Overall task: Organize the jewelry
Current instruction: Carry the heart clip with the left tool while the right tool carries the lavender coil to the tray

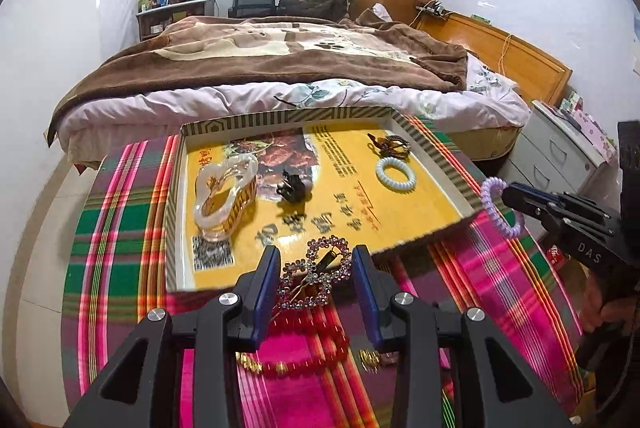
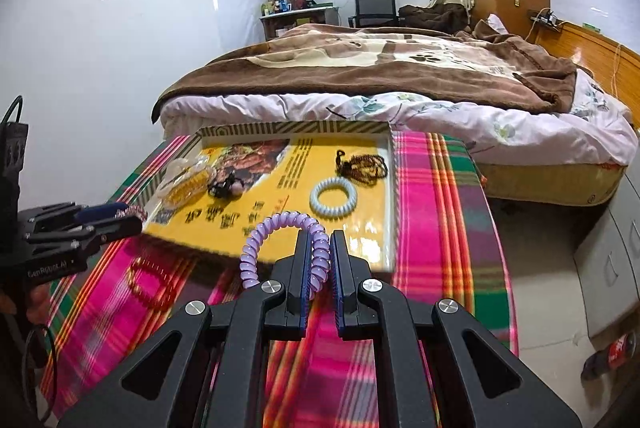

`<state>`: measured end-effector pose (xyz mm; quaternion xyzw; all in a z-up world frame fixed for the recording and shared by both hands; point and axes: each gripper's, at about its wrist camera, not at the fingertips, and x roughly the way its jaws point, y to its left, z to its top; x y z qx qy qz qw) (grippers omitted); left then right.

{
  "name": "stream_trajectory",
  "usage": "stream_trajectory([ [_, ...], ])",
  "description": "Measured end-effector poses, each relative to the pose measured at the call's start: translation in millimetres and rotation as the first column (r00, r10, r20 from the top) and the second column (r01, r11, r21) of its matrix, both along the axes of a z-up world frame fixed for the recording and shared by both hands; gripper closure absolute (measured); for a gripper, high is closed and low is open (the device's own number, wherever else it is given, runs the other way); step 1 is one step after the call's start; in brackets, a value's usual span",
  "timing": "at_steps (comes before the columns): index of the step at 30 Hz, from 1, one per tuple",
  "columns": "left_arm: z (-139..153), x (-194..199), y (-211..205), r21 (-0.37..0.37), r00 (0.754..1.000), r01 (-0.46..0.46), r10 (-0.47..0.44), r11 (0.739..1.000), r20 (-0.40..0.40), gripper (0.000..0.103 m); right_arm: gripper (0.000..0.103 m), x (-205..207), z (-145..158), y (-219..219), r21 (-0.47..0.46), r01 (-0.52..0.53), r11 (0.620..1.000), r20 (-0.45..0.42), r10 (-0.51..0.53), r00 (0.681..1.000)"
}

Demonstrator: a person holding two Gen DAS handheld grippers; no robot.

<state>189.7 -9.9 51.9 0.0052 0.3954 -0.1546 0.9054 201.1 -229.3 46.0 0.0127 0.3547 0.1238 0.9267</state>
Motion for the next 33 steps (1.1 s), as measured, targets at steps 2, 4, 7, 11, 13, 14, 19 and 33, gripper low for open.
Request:
stream_trajectory([
  [2,-3.1,9.9,0.2,-0.001,1.0,-0.01,0.01,1.0,-0.005,0.066,0.094,14.7,-0.5,4.5,-0.002,-0.005,1.0,-0.006,0.005,1.0],
  [4,-6.9,20.2,0.7,-0.007,1.0,-0.02,0.02,1.0,-0.014,0.066,0.094,32.2,-2.1,10.2,-0.007,-0.006,1.0,-0.016,0.006,1.0],
  [7,-13.9,33.4,1.8,-0.015,0.999,-0.027,0.026,1.0,-0.031,0.066,0.094,55.2,-6.6,17.6,-0.006,-0.01,1.0,-0.037,0.01,0.999],
  [11,-23.8,47.7,0.6,-0.001,0.998,-0.033,0.033,0.999,-0.05,0.066,0.094,81.9,-15.8,26.5,-0.015,-0.013,1.0,-0.059,0.013,0.998],
  [13,-27.2,54.3,0.4,0.003,0.998,-0.034,0.034,0.999,-0.056,0.066,0.094,94.2,-21.9,30.5,-0.031,-0.019,0.999,-0.075,0.016,0.997],
  [14,-29.4,58.4,0.1,0.008,0.998,-0.035,0.035,0.999,-0.06,0.066,0.094,101.7,-26.1,32.7,-0.037,-0.023,0.999,-0.089,0.019,0.996],
  [19,-36.8,69.0,-0.8,0.023,0.997,-0.032,0.034,0.999,-0.071,0.066,0.094,130.4,-42.1,40.8,-0.043,-0.047,0.998,-0.149,0.04,0.988],
  [33,-52.9,81.4,2.9,0.026,0.992,-0.055,0.057,0.998,-0.111,0.066,0.093,162.2,-60.5,71.1,-0.099,-0.117,0.988,-0.226,0.092,0.97],
])
